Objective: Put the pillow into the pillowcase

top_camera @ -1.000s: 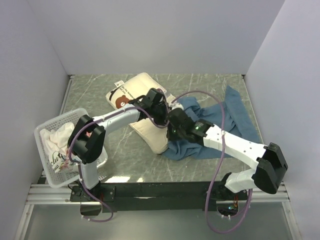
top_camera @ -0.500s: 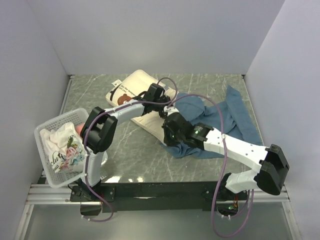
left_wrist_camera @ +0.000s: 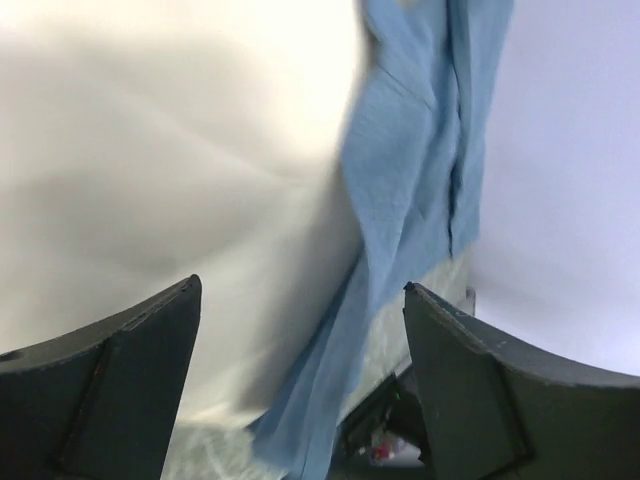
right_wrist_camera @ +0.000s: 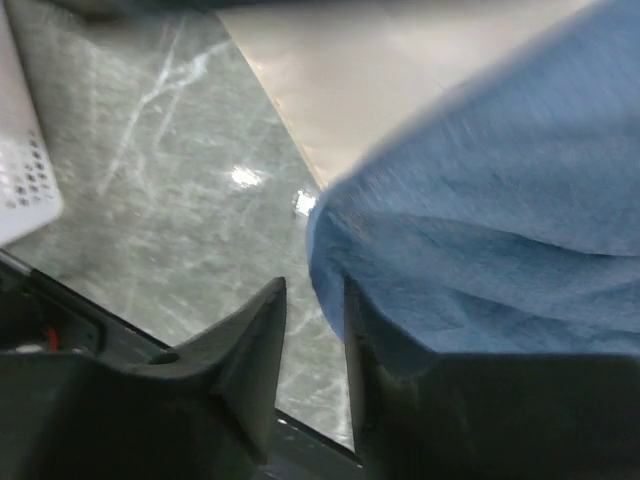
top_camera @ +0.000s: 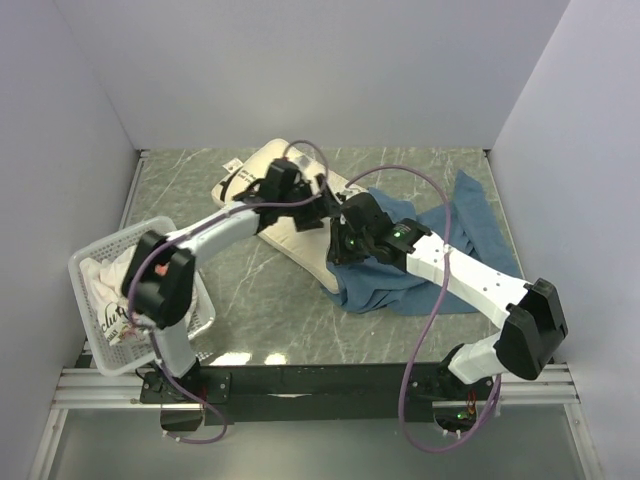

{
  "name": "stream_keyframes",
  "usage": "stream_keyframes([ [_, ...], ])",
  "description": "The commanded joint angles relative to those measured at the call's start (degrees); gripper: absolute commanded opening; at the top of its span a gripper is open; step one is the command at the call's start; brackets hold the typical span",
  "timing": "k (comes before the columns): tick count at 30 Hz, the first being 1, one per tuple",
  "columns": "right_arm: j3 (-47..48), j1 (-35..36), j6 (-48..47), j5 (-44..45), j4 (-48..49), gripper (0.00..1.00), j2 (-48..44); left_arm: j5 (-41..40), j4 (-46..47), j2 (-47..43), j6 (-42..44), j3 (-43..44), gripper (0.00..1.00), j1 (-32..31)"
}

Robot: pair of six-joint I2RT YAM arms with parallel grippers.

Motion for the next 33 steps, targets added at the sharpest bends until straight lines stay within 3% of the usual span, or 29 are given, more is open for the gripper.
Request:
stream_keyframes([
  [1,2.4,0.0,-0.4,3.8,-1.8,0.43,-0.6,-10.4,-2.6,-11.5,1.5,-6.1,0.87,4.7],
  [2,2.3,0.4,-0.2,5.5,-2.5,0.47,-1.5,-16.2,-3.5,-13.2,1.0,-8.9,0.89,5.1],
  [5,0.2,2.6,1.3,10.4,-3.3,0.6,-4.4,-23.4,-3.3,-19.1,-1.5,-15.6,0.96,6.1],
  [12,-8.7,12.9,7.0,15.5,-1.2,0.58,-8.7,-14.9,5.7,-17.5,0.0,-21.8,0.96,8.6],
  [19,-13.8,15.1,10.3,19.2,-0.2,0.56,-5.8,-11.0,16.7,-10.1,2.1,-25.1,0.91,8.6],
  [22,-15.5,15.0,10.2,18.8,3.1,0.56,-5.3,-11.2,20.3,-8.1,3.0,-26.4,0.81,8.6],
  [23,-15.5,15.0,9.7,18.6,3.7,0.56,-3.9,-10.8,21.0,-7.7,3.1,-26.7,0.66,8.6],
  [25,-13.6,14.9,9.4,19.8,3.0,0.55,-1.6,-10.7,22.7,-6.4,4.1,-26.6,0.46,8.6],
  [26,-12.9,14.9,9.5,20.7,2.6,0.54,0.6,-10.4,23.1,-6.3,4.1,-26.8,0.23,8.6],
  [29,-11.4,14.3,9.3,22.3,1.8,0.41,3.1,-10.2,23.5,-6.7,4.6,-27.3,0.01,8.5],
  [33,-10.6,14.3,10.5,26.5,-1.6,0.29,3.8,-10.3,25.4,-10.2,4.1,-30.0,0.01,8.4],
])
